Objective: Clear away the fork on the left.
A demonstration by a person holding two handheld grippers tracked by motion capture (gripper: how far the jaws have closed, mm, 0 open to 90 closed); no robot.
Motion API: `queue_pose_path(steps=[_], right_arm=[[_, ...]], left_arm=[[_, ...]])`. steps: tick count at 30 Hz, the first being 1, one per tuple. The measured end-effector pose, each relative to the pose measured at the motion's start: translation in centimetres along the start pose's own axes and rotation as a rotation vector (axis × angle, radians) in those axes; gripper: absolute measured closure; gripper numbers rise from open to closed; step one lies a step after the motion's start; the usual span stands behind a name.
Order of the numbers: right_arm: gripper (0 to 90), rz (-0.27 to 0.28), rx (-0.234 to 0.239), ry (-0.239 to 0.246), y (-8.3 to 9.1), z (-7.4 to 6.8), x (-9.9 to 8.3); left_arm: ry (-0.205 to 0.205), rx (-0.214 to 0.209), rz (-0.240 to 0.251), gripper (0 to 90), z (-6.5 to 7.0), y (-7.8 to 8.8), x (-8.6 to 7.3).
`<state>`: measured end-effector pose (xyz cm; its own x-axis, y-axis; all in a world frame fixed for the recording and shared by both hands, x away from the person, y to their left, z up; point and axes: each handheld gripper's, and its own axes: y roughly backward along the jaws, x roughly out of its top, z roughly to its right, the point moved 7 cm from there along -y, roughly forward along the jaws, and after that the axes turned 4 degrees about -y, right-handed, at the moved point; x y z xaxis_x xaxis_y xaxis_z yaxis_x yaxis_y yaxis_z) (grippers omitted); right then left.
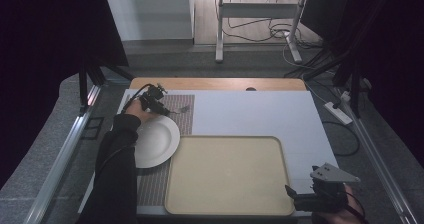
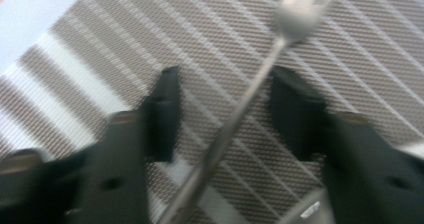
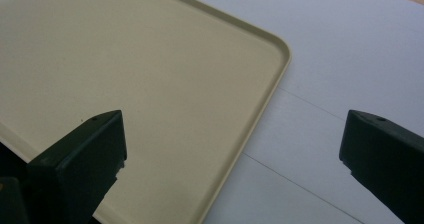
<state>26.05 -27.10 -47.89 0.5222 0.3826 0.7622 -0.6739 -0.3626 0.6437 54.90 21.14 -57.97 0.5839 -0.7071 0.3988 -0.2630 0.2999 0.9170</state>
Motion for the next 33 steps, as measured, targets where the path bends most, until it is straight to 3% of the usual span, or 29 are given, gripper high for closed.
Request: queue_pose_path(steps=[5, 10, 13, 16, 17, 18, 21, 22, 23, 24, 27, 30, 31, 33], right_arm=[[0.0, -0.003, -0.002, 0.007, 0.0, -0.1, 0.0], [0.0, -0.004, -0.002, 0.007, 0.0, -0.1, 0.0], [0.0, -0.004, -0.002, 0.008, 0.0, -0.1, 0.0], [0.0, -0.004, -0.001, 0.009, 0.0, -0.1, 0.0], [0.0, -0.005, -0.001, 0.008, 0.0, -0.1, 0.0], [0.0, -0.005, -0.002, 0.008, 0.0, -0.1, 0.0], [0.0, -0.004, -0.002, 0.007, 0.0, -0.1, 0.0], [0.0, -0.004, -0.002, 0.006, 0.0, -0.1, 0.0], [0.0, -0.005, -0.002, 0.006, 0.0, 0.0, 0.0], [0.0, -0.005, -0.002, 0.006, 0.0, 0.0, 0.0], [0.0, -0.005, -0.002, 0.006, 0.0, -0.1, 0.0], [0.0, -0.006, -0.003, 0.006, 0.0, 0.0, 0.0], [0.0, -0.007, -0.003, 0.007, 0.0, -0.1, 0.0], [0.0, -0.006, -0.003, 0.007, 0.0, -0.1, 0.0]], left_arm=[[-0.014, -0.020, 0.021, 75.1, 0.0, 0.1, -0.2], [-0.063, -0.046, 0.024, 82.6, 0.1, 0.3, -0.6], [-0.077, -0.040, 0.018, 85.5, 0.3, 0.3, -0.8], [-0.092, -0.014, 0.015, 85.7, 0.2, 0.4, -0.8], [-0.092, 0.029, 0.000, 85.7, -0.1, 0.5, -0.9], [-0.092, 0.029, 0.000, 85.7, -0.1, 0.5, -0.9], [-0.066, 0.101, -0.023, 85.7, -1.0, 0.8, -1.3], [-0.052, 0.148, -0.037, 85.7, -1.6, 1.2, -1.6], [-0.052, 0.148, -0.037, 85.8, -1.6, 1.2, -1.6], [-0.041, 0.186, -0.047, 85.7, -2.1, 1.8, -2.0], [-0.022, 0.225, -0.050, 85.7, -2.7, 2.8, -2.4], [-0.011, 0.236, -0.041, 85.7, -3.0, 3.7, -2.7], [0.007, 0.251, -0.039, 85.8, -3.1, 4.8, -2.8], [0.029, 0.244, -0.019, 85.7, -3.1, 5.8, -2.7]])
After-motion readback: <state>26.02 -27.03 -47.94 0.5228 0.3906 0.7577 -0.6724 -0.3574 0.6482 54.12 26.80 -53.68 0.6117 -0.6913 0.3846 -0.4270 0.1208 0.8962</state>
